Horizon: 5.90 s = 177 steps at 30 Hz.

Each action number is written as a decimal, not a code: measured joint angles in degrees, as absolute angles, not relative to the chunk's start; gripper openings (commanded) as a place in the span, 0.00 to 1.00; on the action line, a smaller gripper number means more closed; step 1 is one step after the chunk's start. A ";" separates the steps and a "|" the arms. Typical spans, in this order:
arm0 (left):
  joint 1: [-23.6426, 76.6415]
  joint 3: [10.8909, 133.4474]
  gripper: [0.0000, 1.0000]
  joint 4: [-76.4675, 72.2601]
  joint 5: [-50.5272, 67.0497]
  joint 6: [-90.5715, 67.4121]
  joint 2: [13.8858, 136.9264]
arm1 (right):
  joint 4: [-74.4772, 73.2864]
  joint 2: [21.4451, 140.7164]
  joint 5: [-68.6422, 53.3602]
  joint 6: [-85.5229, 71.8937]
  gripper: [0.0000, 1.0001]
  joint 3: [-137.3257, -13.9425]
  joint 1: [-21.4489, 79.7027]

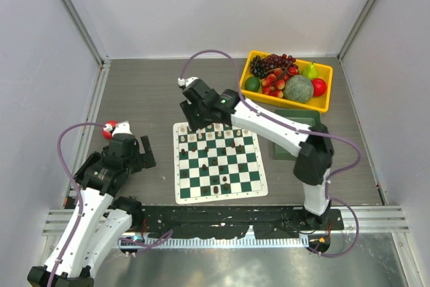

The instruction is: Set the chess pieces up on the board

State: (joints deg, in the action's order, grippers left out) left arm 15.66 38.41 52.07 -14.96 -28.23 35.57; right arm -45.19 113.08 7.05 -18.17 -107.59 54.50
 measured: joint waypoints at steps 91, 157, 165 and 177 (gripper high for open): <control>15.66 37.65 0.99 49.93 -13.65 -28.51 28.16 | -31.77 103.92 5.96 -21.87 0.45 -77.14 62.61; 15.66 37.58 0.99 49.93 -13.47 -28.51 28.38 | -37.89 75.07 14.52 -25.23 0.20 -62.13 63.31; 15.66 37.58 0.99 49.93 -13.47 -28.51 28.38 | -38.92 73.97 12.99 -31.40 0.20 -49.08 63.31; 15.66 37.58 0.99 49.95 -13.47 -28.51 28.38 | -34.44 76.58 10.76 -33.30 0.20 -47.55 64.10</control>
